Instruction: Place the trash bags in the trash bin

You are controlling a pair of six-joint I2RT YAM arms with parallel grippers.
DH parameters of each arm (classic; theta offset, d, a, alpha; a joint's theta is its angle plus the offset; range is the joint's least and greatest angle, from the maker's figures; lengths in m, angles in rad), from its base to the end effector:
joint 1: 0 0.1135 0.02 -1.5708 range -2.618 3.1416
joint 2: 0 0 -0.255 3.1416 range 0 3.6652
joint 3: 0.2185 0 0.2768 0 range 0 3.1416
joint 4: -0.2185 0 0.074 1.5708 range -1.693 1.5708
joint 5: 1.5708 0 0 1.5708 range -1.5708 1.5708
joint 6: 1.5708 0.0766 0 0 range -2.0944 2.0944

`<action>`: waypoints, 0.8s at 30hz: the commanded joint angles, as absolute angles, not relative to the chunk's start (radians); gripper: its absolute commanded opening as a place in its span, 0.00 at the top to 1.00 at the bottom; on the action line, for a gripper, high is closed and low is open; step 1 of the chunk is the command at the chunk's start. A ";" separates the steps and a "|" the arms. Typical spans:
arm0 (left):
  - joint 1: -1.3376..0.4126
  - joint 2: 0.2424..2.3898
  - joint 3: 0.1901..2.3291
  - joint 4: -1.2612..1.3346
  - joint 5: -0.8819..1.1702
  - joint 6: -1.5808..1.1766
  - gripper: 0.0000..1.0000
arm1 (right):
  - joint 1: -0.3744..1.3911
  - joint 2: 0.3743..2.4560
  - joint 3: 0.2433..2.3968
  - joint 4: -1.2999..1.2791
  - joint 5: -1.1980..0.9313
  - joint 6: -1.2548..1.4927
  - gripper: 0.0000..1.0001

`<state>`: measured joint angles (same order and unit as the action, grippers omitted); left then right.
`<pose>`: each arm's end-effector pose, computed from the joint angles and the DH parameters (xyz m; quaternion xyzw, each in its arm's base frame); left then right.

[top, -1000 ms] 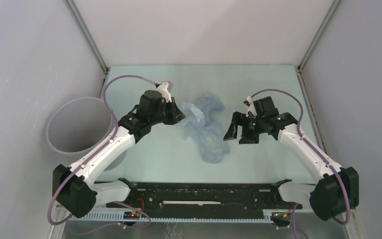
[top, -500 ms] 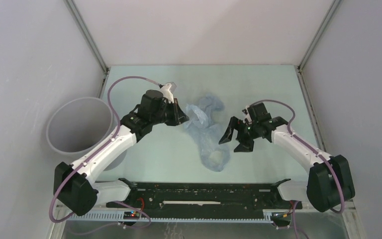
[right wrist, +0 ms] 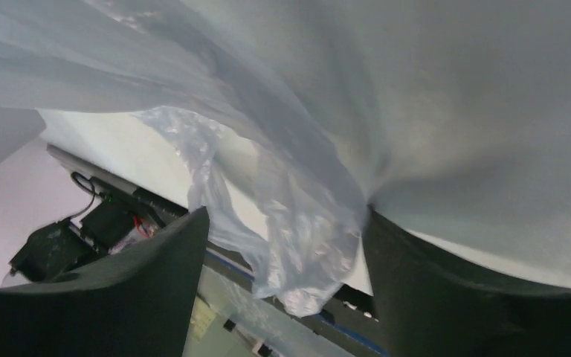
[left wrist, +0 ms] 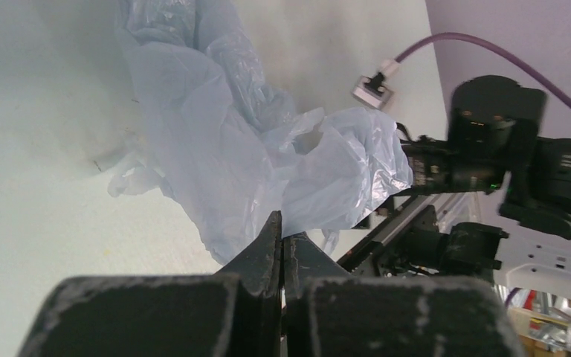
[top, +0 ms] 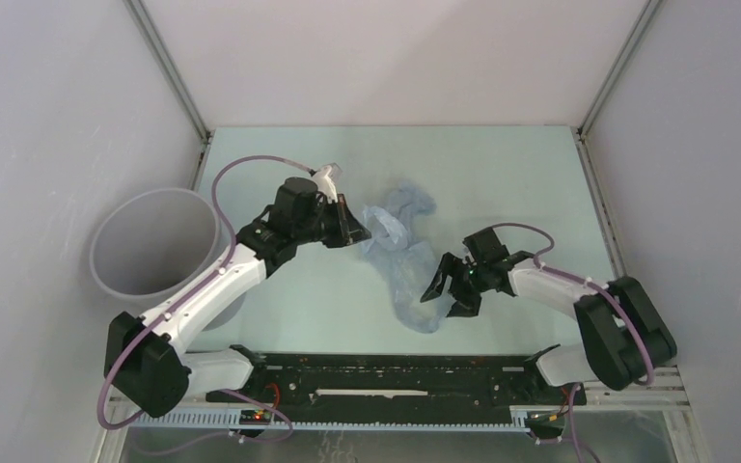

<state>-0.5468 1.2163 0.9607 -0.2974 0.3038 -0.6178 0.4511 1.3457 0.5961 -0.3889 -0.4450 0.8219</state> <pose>0.2728 -0.1929 0.2651 0.0430 0.8653 -0.3752 0.3296 0.2212 0.1438 0.0919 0.1291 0.9451 0.2977 0.0401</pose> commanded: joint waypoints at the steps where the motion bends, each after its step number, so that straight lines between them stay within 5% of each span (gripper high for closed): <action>1: -0.548 1.205 0.951 -0.270 0.365 -0.688 1.00 | 0.483 1.436 0.595 -0.140 -0.411 0.886 0.30; 3: -0.548 1.190 0.951 -0.297 0.358 -0.679 0.97 | 0.485 1.434 0.609 -0.107 -0.411 0.888 0.68; 6: -0.548 1.159 0.983 -0.444 0.275 -0.610 0.86 | 0.467 1.381 0.674 -0.211 -0.349 0.813 0.99; 12: -0.546 1.003 0.995 -0.662 0.137 -0.485 0.35 | 0.433 1.309 0.818 -0.442 -0.334 0.536 1.00; 14: -0.545 0.932 1.008 -0.714 0.079 -0.491 0.09 | 0.440 1.299 0.862 -0.515 -0.321 0.476 1.00; 17: -0.545 0.851 1.092 -0.842 -0.062 -0.525 0.00 | 0.456 1.283 0.910 -0.592 -0.258 0.423 1.00; 24: -0.545 0.806 1.263 -0.917 -0.057 -0.507 0.00 | 0.474 1.296 0.978 -0.670 -0.135 0.373 1.00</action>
